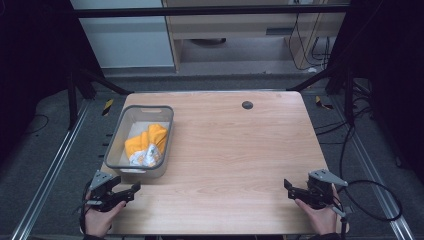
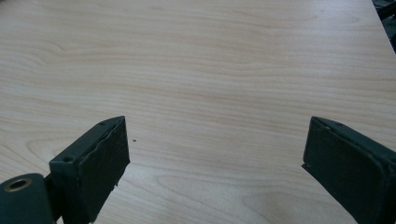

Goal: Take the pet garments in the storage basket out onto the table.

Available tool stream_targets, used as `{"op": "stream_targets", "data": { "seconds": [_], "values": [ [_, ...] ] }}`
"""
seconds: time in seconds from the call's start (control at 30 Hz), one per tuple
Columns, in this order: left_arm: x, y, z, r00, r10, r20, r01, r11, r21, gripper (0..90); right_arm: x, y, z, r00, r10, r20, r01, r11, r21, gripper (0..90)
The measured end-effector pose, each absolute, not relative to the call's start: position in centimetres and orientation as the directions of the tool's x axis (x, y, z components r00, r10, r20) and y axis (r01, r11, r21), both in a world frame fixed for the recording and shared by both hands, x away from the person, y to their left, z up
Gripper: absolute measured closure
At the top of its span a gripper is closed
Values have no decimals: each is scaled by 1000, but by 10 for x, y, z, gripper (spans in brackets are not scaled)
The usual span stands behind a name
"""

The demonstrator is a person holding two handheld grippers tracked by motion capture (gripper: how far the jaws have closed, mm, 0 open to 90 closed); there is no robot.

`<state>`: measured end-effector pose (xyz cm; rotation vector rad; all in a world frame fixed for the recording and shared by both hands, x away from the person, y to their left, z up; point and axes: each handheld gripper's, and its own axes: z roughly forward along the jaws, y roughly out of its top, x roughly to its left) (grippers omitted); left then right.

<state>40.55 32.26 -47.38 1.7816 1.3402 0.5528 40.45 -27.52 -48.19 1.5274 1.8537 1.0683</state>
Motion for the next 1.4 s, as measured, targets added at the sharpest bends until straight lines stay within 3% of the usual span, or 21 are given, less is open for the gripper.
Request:
{"op": "stream_targets", "data": {
  "seconds": [1.4],
  "values": [
    [419,314,-424,398,912,-101,493,-120,862,185,406,-274,-487,-254,966,40,574,117,810,66]
  ]
}}
